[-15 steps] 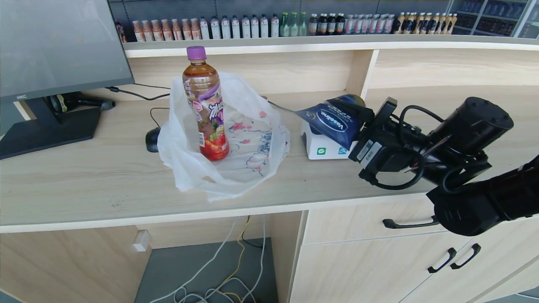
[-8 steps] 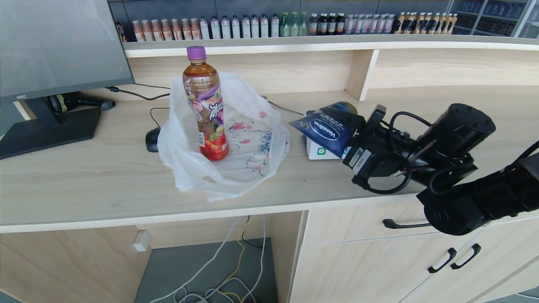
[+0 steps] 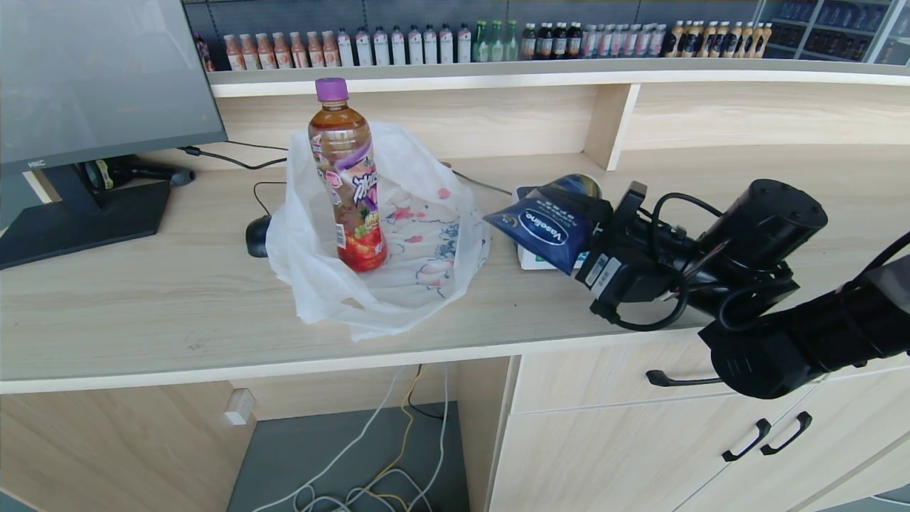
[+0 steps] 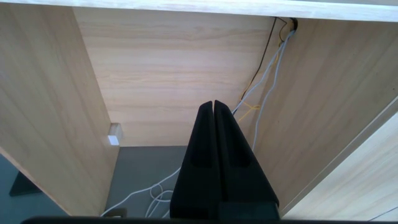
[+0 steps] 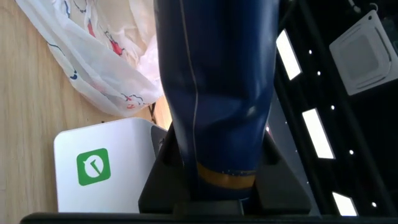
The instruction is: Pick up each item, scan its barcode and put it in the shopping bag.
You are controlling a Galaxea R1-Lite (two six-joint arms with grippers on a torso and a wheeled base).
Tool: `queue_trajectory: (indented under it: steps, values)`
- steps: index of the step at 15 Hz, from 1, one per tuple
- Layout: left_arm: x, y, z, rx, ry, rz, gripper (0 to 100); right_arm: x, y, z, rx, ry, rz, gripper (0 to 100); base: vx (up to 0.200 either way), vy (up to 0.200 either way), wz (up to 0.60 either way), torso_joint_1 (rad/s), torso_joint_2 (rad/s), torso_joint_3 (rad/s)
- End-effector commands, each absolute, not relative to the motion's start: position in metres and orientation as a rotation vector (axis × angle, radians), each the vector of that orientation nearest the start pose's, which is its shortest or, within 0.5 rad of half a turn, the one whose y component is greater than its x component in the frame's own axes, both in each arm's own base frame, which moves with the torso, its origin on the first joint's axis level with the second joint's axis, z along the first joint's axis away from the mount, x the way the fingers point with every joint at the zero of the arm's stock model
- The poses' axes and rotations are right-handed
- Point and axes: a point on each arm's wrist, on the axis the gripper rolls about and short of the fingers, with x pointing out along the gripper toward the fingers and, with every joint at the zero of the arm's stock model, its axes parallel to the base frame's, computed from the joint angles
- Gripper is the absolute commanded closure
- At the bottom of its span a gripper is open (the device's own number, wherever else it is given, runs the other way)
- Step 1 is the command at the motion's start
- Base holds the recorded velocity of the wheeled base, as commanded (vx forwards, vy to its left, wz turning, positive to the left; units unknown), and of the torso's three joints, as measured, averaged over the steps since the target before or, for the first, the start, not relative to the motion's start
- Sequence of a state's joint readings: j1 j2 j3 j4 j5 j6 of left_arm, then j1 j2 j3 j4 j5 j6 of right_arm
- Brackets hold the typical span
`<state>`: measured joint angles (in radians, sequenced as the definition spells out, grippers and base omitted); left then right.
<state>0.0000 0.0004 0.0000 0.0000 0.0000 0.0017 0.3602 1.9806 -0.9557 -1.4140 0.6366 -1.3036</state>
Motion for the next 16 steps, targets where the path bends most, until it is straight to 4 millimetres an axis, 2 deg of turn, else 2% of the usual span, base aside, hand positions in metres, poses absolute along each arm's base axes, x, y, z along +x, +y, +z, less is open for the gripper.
queue_trajectory:
  steps: [1, 16]
  values:
    - [-0.0228, 0.0000, 0.0755, 0.002, 0.000, 0.000, 100, 0.3373, 0.1414, 0.2022, -1.227, -0.984, 0.580, 100, 0.000, 0.000, 0.00, 0.000, 0.00, 0.000]
    - [-0.0228, 0.0000, 0.0755, 0.002, 0.000, 0.000, 100, 0.3363, 0.1429, 0.2029, -1.225, -0.990, 0.581, 100, 0.000, 0.000, 0.00, 0.000, 0.00, 0.000]
